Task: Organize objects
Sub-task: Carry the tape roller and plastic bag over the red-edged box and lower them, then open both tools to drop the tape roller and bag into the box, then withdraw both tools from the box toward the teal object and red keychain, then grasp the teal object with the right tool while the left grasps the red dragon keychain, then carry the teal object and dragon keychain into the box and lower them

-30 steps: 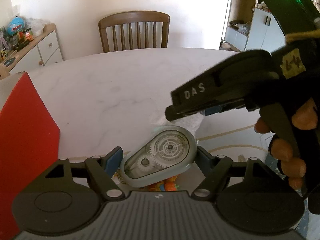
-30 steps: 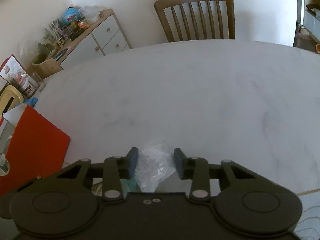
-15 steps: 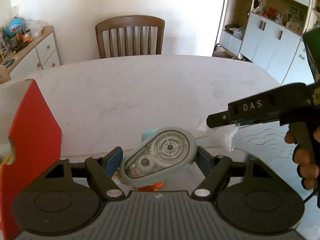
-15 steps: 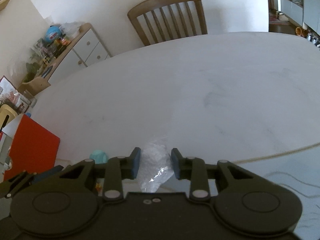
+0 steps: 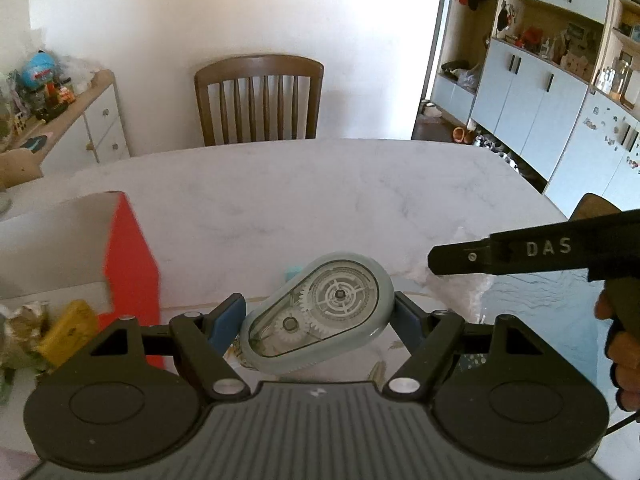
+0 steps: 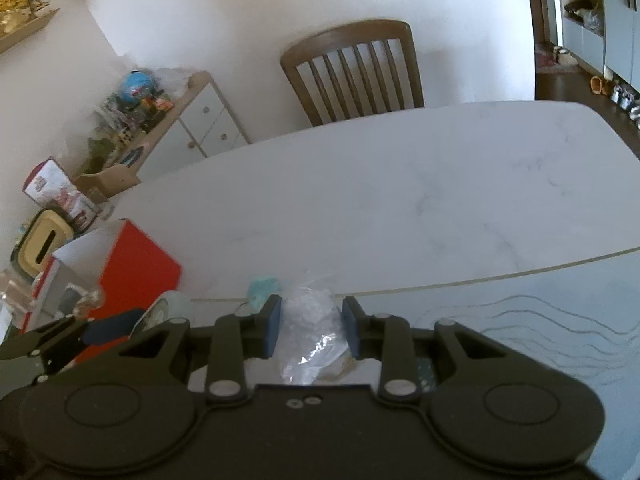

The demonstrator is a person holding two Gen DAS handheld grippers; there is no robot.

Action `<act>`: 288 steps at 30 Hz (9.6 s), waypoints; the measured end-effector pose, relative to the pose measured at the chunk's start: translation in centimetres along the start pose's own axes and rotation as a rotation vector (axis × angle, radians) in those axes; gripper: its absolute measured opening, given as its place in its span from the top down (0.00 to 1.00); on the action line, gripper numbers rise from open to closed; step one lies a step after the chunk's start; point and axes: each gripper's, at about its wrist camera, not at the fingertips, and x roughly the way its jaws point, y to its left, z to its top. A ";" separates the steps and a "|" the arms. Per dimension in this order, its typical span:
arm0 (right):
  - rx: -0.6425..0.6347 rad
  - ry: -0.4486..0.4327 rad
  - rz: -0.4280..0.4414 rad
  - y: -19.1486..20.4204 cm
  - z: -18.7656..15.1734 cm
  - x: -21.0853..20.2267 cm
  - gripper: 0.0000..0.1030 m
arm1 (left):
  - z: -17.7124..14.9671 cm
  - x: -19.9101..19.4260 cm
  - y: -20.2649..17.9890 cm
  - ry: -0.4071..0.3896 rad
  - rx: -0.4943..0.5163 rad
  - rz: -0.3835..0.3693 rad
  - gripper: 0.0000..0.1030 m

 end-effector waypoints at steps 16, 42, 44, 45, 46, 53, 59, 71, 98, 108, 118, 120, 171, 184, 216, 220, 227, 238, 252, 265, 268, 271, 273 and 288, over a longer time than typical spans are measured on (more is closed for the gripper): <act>-0.161 -0.051 0.028 10.6 -2.0 -4.8 0.70 | -1.0 -7.9 7.1 -0.025 -0.070 0.053 0.24; -0.439 -0.106 0.053 25.9 -3.0 0.1 0.70 | -1.7 -10.3 22.6 -0.029 -0.148 0.226 0.24; -0.437 -0.101 0.053 26.3 -2.9 1.0 0.70 | -1.6 -9.6 23.8 -0.022 -0.151 0.241 0.24; -0.433 -0.092 0.049 26.5 -2.9 1.6 0.70 | -1.6 -9.2 24.3 -0.018 -0.156 0.246 0.24; -0.432 -0.086 0.047 26.6 -2.9 2.2 0.70 | -1.6 -8.8 24.8 -0.011 -0.161 0.253 0.24; -0.460 -0.022 0.032 28.2 -3.6 5.8 0.70 | -1.2 -5.4 27.4 0.032 -0.171 0.265 0.24; -0.480 0.028 0.026 28.9 -4.4 8.2 0.70 | -0.9 -2.5 28.1 0.070 -0.145 0.287 0.24; -0.503 0.113 0.029 29.2 -6.0 10.6 0.69 | -1.3 0.9 28.8 0.165 -0.139 0.272 0.24; -0.443 0.089 0.036 28.1 -5.4 8.8 0.43 | -1.5 -1.7 27.0 0.140 -0.116 0.262 0.22; -0.431 0.048 0.062 27.5 -5.3 5.6 0.40 | -2.0 -5.7 25.3 0.052 -0.122 0.256 0.22; -0.392 -0.021 0.081 26.1 -4.8 1.9 0.31 | -1.9 -10.4 22.5 -0.032 -0.115 0.216 0.22; -0.383 -0.032 0.086 25.7 -4.8 1.3 0.29 | -2.1 -11.0 21.9 -0.040 -0.113 0.209 0.22; -0.333 -0.185 -0.044 7.5 -3.9 -7.3 0.01 | -1.8 -9.1 4.3 -0.090 -0.020 0.077 0.01; -0.331 -0.102 -0.048 3.5 1.1 -1.8 0.03 | -2.6 -1.3 -1.0 -0.049 -0.002 0.123 0.01; -0.352 0.170 0.066 5.6 1.8 12.5 0.45 | -4.5 8.9 -0.4 0.031 -0.043 0.164 0.31; -0.354 0.179 0.064 5.7 1.8 13.1 0.53 | -4.3 9.3 -0.2 0.031 -0.052 0.144 0.39; -0.356 0.196 0.049 5.8 1.4 13.6 0.66 | -4.1 9.4 -0.2 0.028 -0.052 0.128 0.58; -0.324 0.149 0.045 5.0 1.9 12.2 0.71 | -3.9 8.6 -0.3 0.030 -0.054 0.111 0.63; -0.256 0.086 0.031 2.7 1.4 4.9 0.71 | -2.5 4.9 0.8 0.005 -0.072 0.100 0.63; -0.216 0.030 0.035 4.9 -1.1 -1.7 0.71 | -0.8 -1.5 2.9 -0.026 -0.070 0.035 0.63; -0.224 0.018 0.041 6.2 -1.4 -3.0 0.71 | -0.6 -3.1 3.5 -0.037 -0.065 0.027 0.63; -0.231 0.001 0.048 7.5 -1.6 -4.0 0.71 | -0.1 -4.8 4.4 -0.055 -0.044 0.033 0.63; -0.239 -0.010 0.050 8.6 -1.6 -4.6 0.71 | 0.1 -6.1 5.0 -0.063 -0.038 0.032 0.63; -0.341 -0.055 0.105 18.0 -1.7 -5.1 0.71 | -0.2 -11.2 13.4 -0.092 -0.095 0.087 0.63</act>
